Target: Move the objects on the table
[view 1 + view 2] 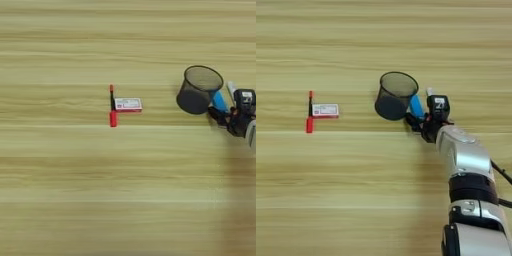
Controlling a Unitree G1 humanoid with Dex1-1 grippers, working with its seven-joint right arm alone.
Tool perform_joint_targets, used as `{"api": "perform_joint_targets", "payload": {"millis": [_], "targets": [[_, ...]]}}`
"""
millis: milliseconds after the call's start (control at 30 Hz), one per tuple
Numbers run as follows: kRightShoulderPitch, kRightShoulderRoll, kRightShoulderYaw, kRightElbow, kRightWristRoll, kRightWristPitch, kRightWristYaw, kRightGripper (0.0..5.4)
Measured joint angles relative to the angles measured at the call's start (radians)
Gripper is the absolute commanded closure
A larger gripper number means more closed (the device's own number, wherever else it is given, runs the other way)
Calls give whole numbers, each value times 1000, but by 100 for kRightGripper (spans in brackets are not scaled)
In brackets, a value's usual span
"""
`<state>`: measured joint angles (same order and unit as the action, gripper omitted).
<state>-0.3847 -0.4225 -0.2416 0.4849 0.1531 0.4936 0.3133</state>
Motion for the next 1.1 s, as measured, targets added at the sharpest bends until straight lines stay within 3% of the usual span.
{"api": "perform_joint_targets", "payload": {"millis": [133, 367, 733, 1100], "targets": [[15, 0, 11, -38, -9, 6, 0, 95], [95, -6, 39, -257, -28, 57, 5, 6], [186, -24, 57, -511, -39, 154, 36, 3], [300, -99, 100, -682, -53, 209, 139, 3]]}}
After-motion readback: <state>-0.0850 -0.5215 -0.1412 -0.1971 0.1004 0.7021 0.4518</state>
